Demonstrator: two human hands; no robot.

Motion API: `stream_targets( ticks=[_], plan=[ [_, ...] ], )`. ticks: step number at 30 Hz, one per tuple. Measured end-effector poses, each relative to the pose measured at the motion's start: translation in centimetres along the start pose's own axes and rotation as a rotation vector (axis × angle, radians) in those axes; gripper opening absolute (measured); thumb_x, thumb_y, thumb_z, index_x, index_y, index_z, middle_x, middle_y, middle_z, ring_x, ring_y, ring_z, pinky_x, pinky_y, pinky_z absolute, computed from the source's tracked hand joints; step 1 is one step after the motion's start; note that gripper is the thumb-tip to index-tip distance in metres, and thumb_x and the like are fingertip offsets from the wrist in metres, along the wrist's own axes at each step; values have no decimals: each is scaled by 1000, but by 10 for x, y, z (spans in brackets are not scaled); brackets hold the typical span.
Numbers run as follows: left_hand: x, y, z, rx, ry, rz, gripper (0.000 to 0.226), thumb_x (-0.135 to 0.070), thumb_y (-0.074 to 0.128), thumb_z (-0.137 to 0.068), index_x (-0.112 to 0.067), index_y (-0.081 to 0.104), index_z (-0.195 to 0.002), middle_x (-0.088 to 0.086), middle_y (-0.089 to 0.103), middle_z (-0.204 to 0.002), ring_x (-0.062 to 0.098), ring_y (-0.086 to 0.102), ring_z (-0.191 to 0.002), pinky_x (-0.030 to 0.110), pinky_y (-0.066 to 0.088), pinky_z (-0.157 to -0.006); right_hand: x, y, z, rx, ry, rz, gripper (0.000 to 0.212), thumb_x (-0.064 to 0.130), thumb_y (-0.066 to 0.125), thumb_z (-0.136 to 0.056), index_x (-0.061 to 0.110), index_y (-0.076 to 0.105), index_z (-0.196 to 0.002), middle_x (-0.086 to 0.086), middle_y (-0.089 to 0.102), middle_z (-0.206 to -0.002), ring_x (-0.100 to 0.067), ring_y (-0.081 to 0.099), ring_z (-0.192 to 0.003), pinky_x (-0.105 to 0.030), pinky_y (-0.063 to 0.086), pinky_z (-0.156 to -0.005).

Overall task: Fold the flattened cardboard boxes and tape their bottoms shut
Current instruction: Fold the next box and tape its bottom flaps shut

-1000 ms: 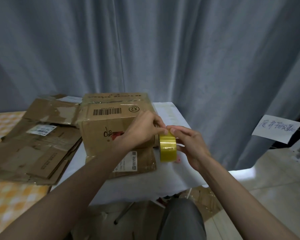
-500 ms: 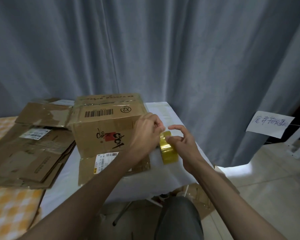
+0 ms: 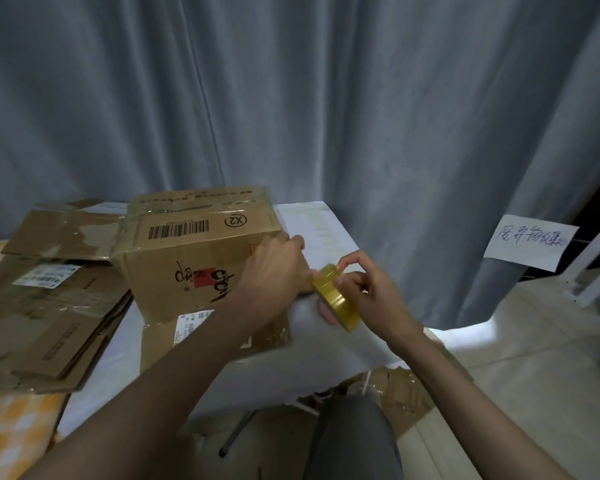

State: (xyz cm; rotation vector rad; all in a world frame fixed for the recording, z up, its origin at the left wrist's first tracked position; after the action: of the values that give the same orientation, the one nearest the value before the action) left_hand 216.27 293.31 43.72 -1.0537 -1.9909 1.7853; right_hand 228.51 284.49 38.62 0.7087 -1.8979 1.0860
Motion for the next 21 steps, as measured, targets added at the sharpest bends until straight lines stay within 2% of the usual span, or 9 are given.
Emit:
stream_targets(
  ticks=[4,6,9,12,14,16,18,21],
  plan=[
    [13,-23,-4,-176,125,-50,54,-31,57,-98,-20,41,-149,3,41,-147,20,41,-134,36,38,-108,-24,-13,-19,-86,-1,211,14,13,60,-96,25,54,-101,-9,63,-72,-21,51,-62,-31,44,-61],
    [32,-25,-12,-169,102,-90,57,-33,55,-99,-20,36,-151,2,38,-152,21,42,-136,38,37,-110,-41,-14,-33,-98,13,342,19,8,60,-93,20,53,-106,-7,62,-73,-27,52,-66,-35,45,-63],
    [52,-26,-25,-129,78,-20,53,-35,57,-97,-22,44,-147,-2,43,-153,25,49,-133,44,42,-106,-63,-10,-51,-110,28,529,18,4,56,-89,15,53,-103,-8,59,-70,-33,53,-69,-41,49,-66],
    [64,-25,-33,-136,62,16,58,-40,62,-94,-25,44,-147,-6,43,-153,26,50,-133,52,44,-107,-74,2,-58,-100,17,713,15,5,53,-87,13,52,-99,-8,55,-67,-33,51,-64,-42,48,-63],
    [70,-21,-34,-144,79,31,59,-44,63,-92,-26,45,-146,-7,45,-151,24,52,-132,51,46,-105,-83,14,-57,-67,6,742,17,1,56,-85,13,49,-96,-5,50,-63,-27,46,-59,-41,42,-59],
    [75,-17,-32,-153,112,25,58,-47,62,-92,-27,48,-144,-8,48,-148,20,52,-133,49,47,-105,-94,24,-55,-11,38,688,20,1,58,-84,15,46,-93,-5,53,-66,-25,50,-62,-42,42,-60],
    [79,-17,-27,-165,143,22,56,-48,61,-92,-26,51,-143,-9,50,-146,15,50,-134,45,46,-107,-103,25,-58,22,95,627,16,9,65,-84,13,50,-89,-8,61,-74,-27,58,-70,-40,45,-64],
    [82,-22,-18,-165,197,34,56,-48,61,-91,-26,52,-141,-11,51,-145,8,47,-135,41,44,-110,-91,14,-76,-44,97,605,15,22,74,-81,16,60,-78,-6,66,-82,-27,61,-81,-37,50,-71]
  ],
)
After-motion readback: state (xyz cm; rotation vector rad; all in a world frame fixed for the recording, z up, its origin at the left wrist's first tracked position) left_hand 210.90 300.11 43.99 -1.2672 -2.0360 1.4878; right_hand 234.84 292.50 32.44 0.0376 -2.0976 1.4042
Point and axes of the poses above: each hand's wrist, its own z-axis away from the middle knuckle, its own y-axis out of the palm, x = y × z, the point moved 10 cm from there along -z, towards the middle knuckle
